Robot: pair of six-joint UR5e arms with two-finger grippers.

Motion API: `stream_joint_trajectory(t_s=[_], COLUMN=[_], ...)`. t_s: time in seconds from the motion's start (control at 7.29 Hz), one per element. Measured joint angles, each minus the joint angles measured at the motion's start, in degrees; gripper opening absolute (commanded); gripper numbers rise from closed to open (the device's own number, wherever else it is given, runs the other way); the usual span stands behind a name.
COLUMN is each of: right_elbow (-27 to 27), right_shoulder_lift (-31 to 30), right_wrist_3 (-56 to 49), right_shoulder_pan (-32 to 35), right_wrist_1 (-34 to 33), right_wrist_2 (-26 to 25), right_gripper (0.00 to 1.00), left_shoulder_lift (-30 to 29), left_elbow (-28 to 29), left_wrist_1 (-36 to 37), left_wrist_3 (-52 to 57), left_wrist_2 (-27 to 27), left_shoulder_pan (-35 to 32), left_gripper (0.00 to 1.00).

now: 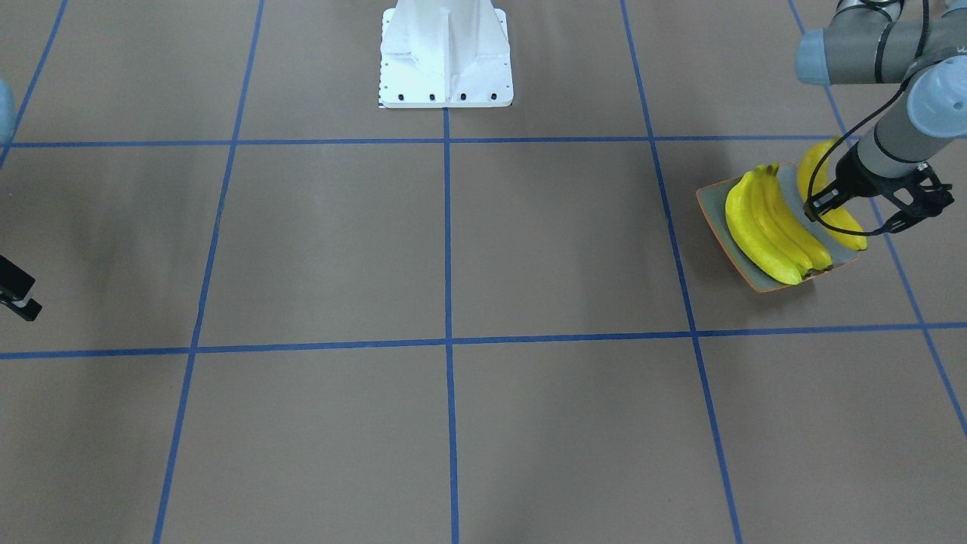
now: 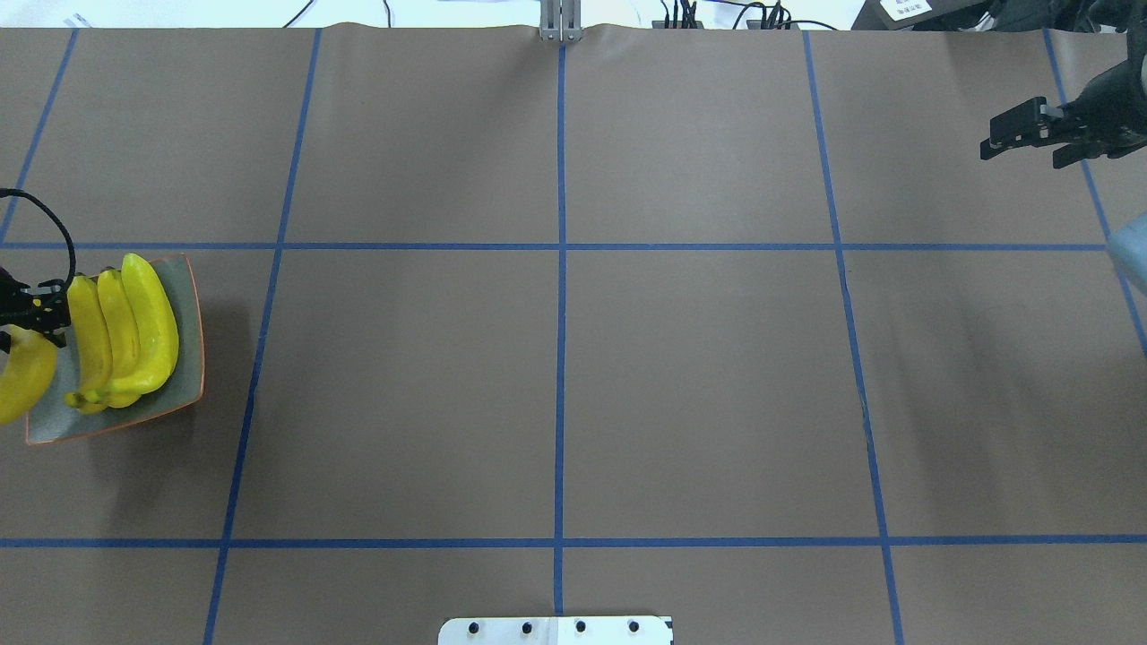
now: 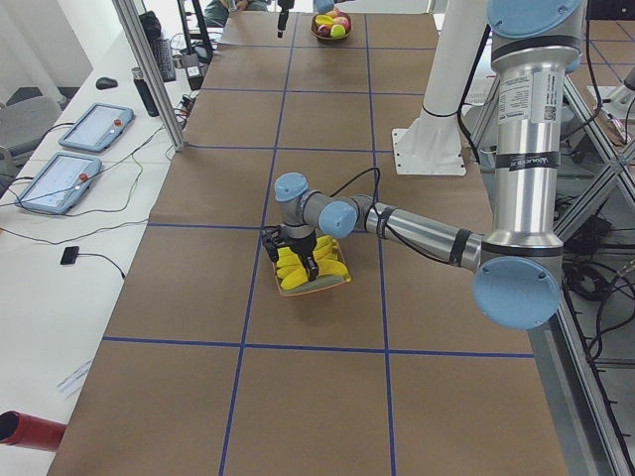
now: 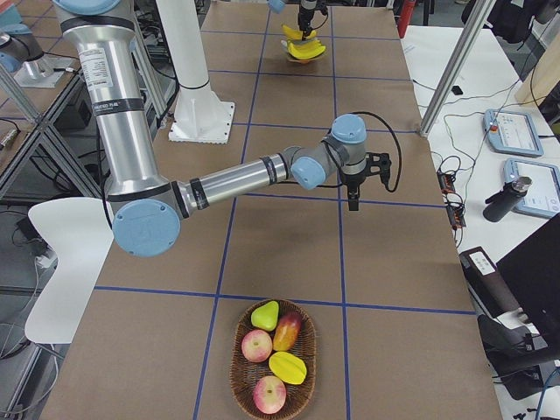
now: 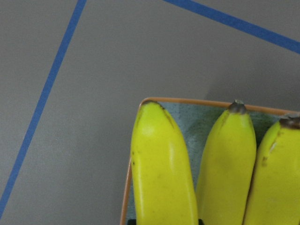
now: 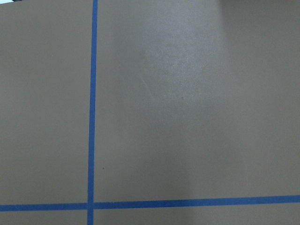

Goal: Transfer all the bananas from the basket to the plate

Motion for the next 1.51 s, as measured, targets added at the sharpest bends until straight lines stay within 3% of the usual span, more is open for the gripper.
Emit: stream_joint_trajectory(t_s=[0.14,0.27,0.41,1.1,1.51], right_elbow=[0.08,0.21,0.36,0.8,0.78], right_shoulder_lift=[0.02,0.03,0.0,-0.32,-0.72], right_wrist_3=[0.0,0.0,0.0,0.0,-3.42], right_shoulder_pan=[0.0,0.02,0.18,2.3,6.25], right_wrist_1=[-0.02,-0.06,-0.08,-0.08,-2.1], right_wrist_2=[0.34,0.59,0.73,2.64,3.11], right_gripper=[1.0,1.0,1.0,1.0,1.0], left_shoulder_lift=[0.02,0.02,-0.02,-0.22,-1.13], left_elbow=[0.04,0.08,0.08,-0.87,-5.42], left_wrist_1=[-0.05,-0.12,-0.21,-0.85,-0.89], left_wrist_3=[0.01,0.04,0.12,0.51,6.15], left_wrist_2=[-0.01,-0.01,-0.03,-0.03,0.01], left_shoulder_pan=[0.06,0.13,0.2,0.74,-0.03], left_gripper=[0.56,0.82,1.0,1.0,1.0])
